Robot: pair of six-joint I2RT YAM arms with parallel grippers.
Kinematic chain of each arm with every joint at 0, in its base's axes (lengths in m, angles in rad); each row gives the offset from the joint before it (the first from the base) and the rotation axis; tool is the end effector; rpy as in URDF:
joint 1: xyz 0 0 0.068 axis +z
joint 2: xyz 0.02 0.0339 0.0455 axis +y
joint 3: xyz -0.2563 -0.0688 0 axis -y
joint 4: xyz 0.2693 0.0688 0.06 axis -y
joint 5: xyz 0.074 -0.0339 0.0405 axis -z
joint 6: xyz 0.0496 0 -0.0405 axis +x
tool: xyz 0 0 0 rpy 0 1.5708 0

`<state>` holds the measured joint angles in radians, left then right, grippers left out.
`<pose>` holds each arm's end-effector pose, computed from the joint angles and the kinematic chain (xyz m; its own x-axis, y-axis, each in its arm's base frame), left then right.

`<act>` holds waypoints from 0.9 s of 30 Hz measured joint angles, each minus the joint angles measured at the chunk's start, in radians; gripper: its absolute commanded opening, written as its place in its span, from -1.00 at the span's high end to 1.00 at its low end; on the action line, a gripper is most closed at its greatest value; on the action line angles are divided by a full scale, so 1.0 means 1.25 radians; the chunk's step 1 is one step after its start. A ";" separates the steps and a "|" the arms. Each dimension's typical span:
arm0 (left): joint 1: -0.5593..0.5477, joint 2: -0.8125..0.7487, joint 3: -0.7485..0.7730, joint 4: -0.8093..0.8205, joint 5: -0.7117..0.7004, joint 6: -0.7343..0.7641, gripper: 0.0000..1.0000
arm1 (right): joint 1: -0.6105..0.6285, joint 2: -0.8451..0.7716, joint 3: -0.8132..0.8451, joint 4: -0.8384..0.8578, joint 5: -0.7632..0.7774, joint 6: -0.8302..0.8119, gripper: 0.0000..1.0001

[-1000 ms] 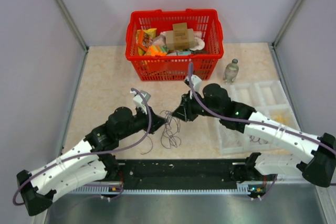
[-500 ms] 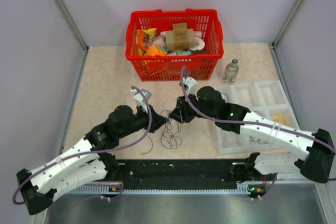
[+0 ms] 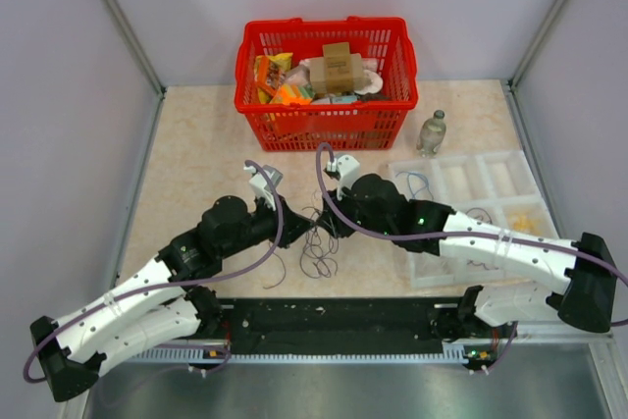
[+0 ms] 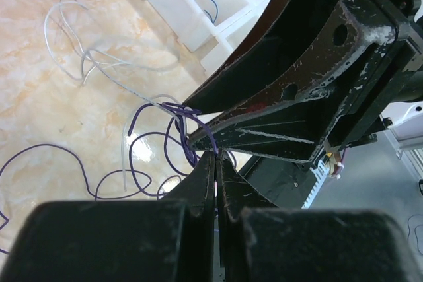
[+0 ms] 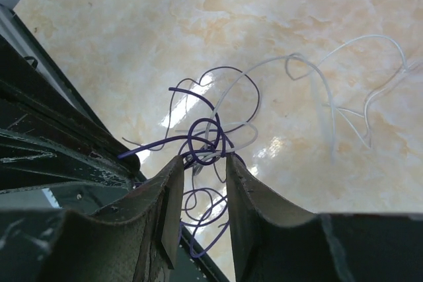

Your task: Untangle the cables

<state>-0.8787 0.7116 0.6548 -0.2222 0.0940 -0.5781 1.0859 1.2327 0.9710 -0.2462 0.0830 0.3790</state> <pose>0.1348 -0.1699 0.2915 -0.5975 -0.1316 -0.7910 0.5941 0.5898 -0.5470 0.1521 0.2799 0.2835 -0.5243 -0.2042 -0.8267 -0.7039 0.6503 0.2858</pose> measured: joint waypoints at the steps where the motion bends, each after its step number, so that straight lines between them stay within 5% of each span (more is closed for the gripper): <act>1: 0.000 0.000 0.000 0.000 0.000 0.000 1.00 | 0.002 -0.002 0.000 -0.001 0.010 -0.002 0.39; 7: 0.000 0.000 0.000 0.000 0.002 -0.001 1.00 | 0.004 -0.002 0.000 0.000 0.030 -0.011 0.87; 21: 0.000 -0.006 0.000 -0.005 -0.002 -0.005 1.00 | 0.004 0.001 0.000 0.046 0.028 -0.010 1.00; 27: -0.001 0.008 0.016 -0.132 -0.239 -0.094 1.00 | 0.018 -0.007 0.006 0.005 0.126 -0.017 1.00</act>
<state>-0.8795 0.7216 0.6750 -0.3866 -0.2043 -0.6952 1.1088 1.2240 0.9783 -0.2401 0.2405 0.3576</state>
